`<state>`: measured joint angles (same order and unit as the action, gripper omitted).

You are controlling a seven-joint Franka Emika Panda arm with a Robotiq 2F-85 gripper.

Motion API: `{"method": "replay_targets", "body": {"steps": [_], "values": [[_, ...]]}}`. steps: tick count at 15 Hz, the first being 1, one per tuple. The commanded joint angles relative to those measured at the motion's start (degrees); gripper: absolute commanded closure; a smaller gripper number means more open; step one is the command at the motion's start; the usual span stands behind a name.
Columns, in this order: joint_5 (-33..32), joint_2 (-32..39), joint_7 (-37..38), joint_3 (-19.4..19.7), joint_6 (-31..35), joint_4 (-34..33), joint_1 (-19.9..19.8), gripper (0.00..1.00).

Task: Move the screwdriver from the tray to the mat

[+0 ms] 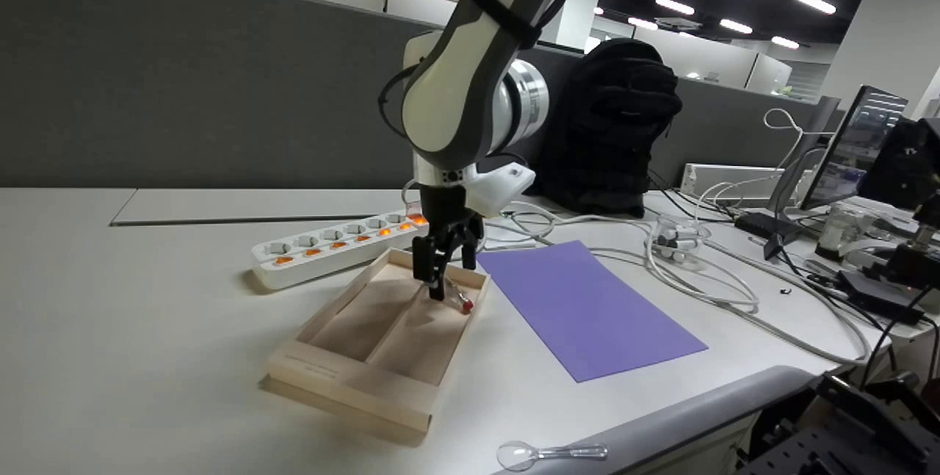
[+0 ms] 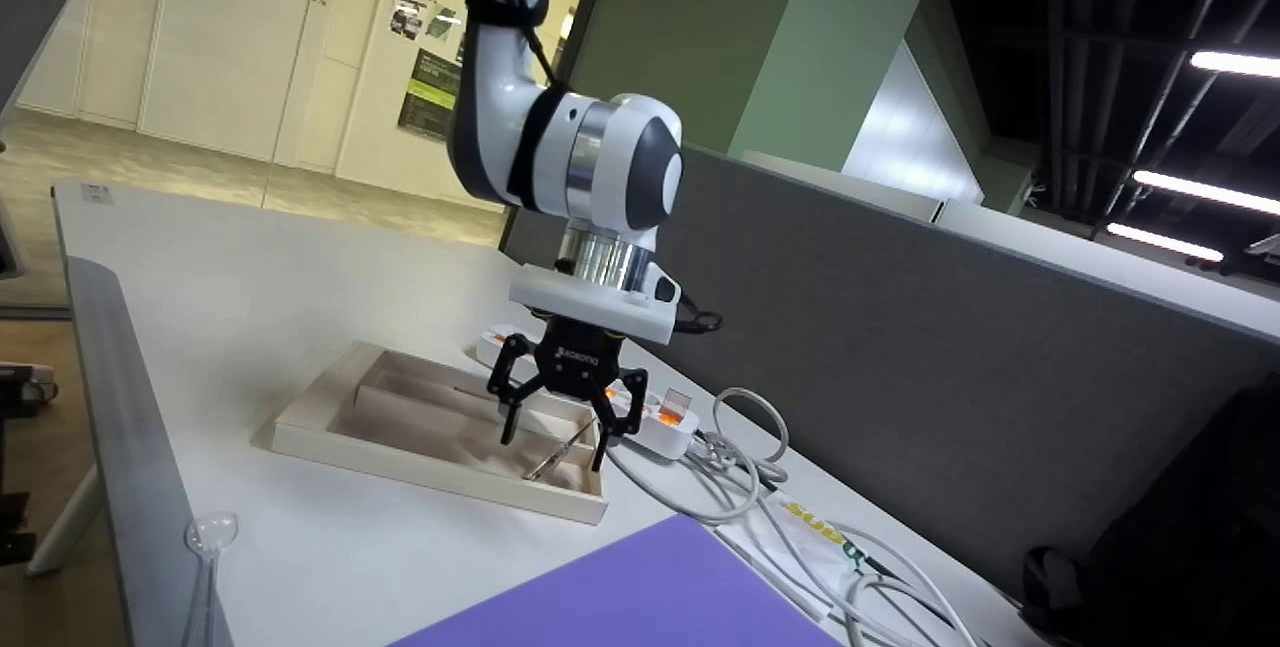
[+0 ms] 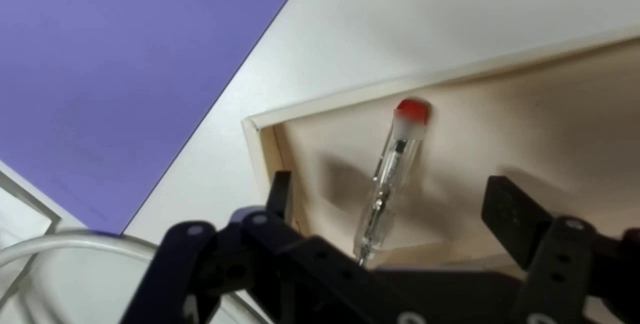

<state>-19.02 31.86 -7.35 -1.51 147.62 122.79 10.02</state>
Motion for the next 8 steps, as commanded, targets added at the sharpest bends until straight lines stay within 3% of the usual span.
{"method": "replay_targets", "body": {"steps": [1, 8], "values": [[0.61, 1.53, 1.46, -0.31, -0.35, -2.42, 0.33, 0.33], [2.73, 0.85, 1.14, -0.7, -0.39, -1.96, -0.66, 0.81]]}}
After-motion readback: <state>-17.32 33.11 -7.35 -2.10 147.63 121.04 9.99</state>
